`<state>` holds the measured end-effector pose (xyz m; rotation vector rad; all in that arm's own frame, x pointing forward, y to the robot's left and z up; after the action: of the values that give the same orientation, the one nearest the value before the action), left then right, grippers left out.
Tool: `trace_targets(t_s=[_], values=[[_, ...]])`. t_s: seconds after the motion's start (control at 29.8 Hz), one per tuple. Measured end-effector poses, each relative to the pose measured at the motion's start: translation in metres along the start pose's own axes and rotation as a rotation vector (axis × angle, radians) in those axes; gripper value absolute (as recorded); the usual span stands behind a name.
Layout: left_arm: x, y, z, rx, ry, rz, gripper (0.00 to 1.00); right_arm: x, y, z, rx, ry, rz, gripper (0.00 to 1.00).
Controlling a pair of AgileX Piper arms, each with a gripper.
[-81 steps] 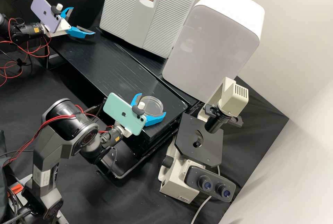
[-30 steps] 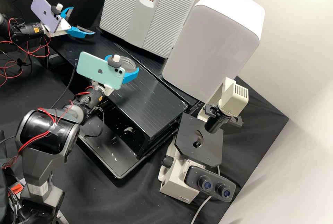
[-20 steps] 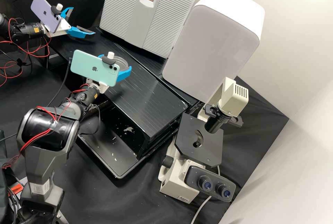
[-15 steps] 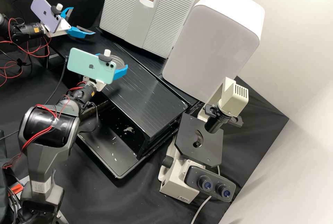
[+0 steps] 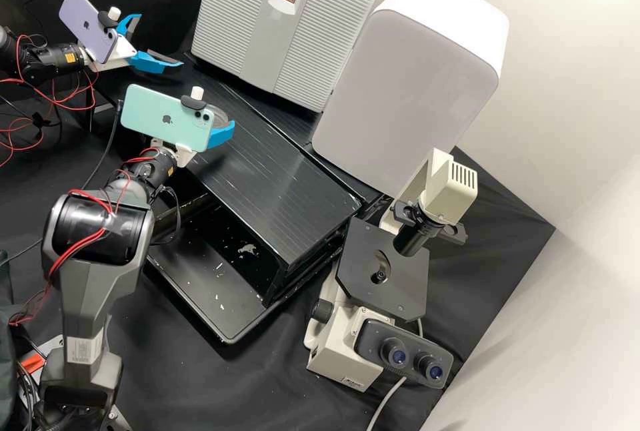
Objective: Slide the petri dish to the left
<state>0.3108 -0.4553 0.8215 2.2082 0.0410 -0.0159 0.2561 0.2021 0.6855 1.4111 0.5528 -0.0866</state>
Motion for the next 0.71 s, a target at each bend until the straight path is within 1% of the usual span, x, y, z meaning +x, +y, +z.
trace_targets(t_s=[0.07, 0.13, 0.17, 0.27, 0.3, 0.34, 0.44, 0.54, 0.64, 0.67, 0.71], values=[[0.000, 0.0000, 0.000, 0.000, 0.000, 0.000, 1.00, 0.003, -0.002, 0.000, -0.014, -0.007, -0.016, 0.00], [0.000, 0.0000, 0.000, 0.000, 0.000, 0.000, 1.00, 0.005, -0.005, 0.000, -0.016, -0.012, -0.035, 0.00], [0.000, 0.0000, 0.000, 0.000, 0.000, 0.000, 1.00, 0.005, -0.006, -0.001, -0.023, -0.013, -0.042, 0.00], [0.000, 0.0000, 0.000, 0.000, 0.000, 0.000, 1.00, 0.006, -0.007, -0.003, -0.031, -0.011, -0.043, 0.00], [0.000, 0.0000, 0.000, 0.000, 0.000, 0.000, 1.00, 0.005, -0.008, -0.005, -0.041, -0.011, -0.043, 0.00], [0.000, 0.0000, 0.000, 0.000, 0.000, 0.000, 1.00, 0.005, -0.008, -0.005, -0.042, -0.012, -0.043, 0.00], [0.000, 0.0000, 0.000, 0.000, 0.000, 0.000, 1.00, 0.005, -0.010, -0.007, -0.059, -0.020, -0.044, 0.00], [0.000, 0.0000, 0.000, 0.000, 0.000, 0.000, 1.00, 0.006, -0.010, -0.010, -0.078, -0.017, -0.040, 0.00], [0.000, 0.0000, 0.000, 0.000, 0.000, 0.000, 1.00, 0.009, -0.007, -0.016, -0.087, -0.005, -0.027, 0.00], [0.000, 0.0000, 0.000, 0.000, 0.000, 0.000, 1.00, 0.009, -0.006, -0.018, -0.099, 0.003, -0.022, 0.00], [0.000, 0.0000, 0.000, 0.000, 0.000, 0.000, 1.00, 0.010, -0.005, -0.020, -0.097, 0.007, -0.018, 0.00]])
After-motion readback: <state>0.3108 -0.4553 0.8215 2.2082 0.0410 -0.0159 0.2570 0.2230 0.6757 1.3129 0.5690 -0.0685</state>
